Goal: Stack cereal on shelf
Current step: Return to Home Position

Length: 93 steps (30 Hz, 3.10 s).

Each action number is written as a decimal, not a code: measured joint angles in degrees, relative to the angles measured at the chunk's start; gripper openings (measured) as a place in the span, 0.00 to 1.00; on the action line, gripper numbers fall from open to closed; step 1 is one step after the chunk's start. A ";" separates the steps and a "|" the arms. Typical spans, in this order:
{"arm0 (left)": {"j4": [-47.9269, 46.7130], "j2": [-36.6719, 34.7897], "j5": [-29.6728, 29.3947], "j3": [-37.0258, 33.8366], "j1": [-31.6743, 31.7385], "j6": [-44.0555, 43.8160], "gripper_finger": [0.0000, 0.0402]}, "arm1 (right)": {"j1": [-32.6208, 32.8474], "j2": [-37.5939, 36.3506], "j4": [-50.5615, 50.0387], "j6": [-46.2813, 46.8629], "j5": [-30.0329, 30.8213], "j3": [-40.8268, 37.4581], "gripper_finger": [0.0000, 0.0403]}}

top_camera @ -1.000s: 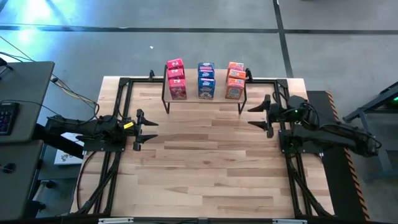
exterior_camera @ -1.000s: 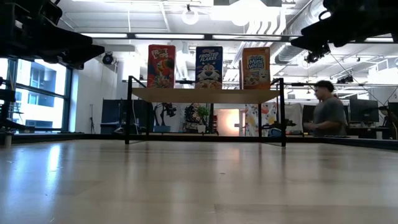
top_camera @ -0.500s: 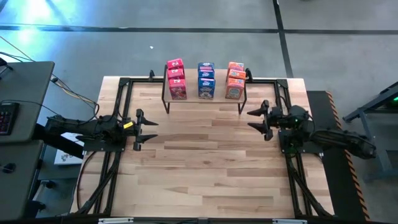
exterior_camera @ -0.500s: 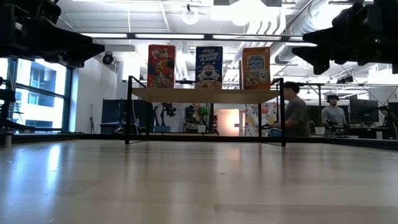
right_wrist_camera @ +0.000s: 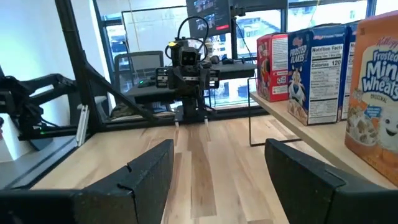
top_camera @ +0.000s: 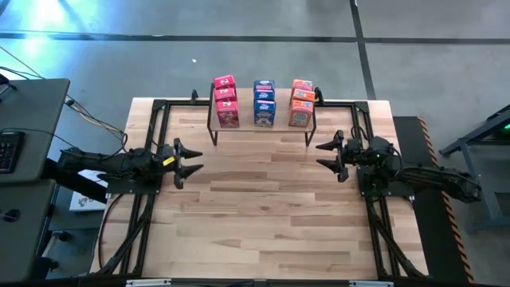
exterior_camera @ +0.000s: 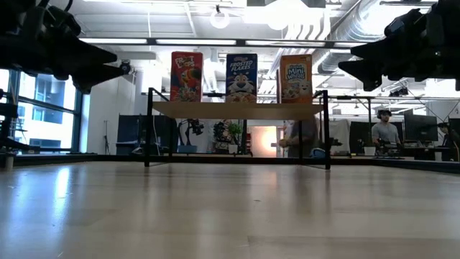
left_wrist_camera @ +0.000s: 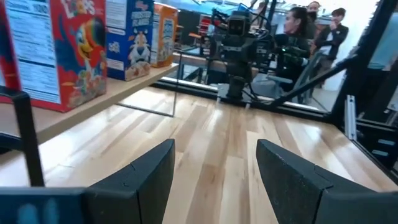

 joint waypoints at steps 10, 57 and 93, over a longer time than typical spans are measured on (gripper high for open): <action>1.16 0.03 3.01 0.02 0.02 5.64 0.54 | 0.17 0.00 -2.95 -3.05 -1.14 -0.02 0.61; -0.46 0.04 10.32 0.02 0.00 19.07 0.54 | 2.89 0.02 -9.40 -4.43 -0.24 -0.09 0.61; -0.49 0.04 10.32 0.00 0.00 19.08 0.54 | 2.89 0.02 -9.40 -4.41 -0.22 -0.11 0.61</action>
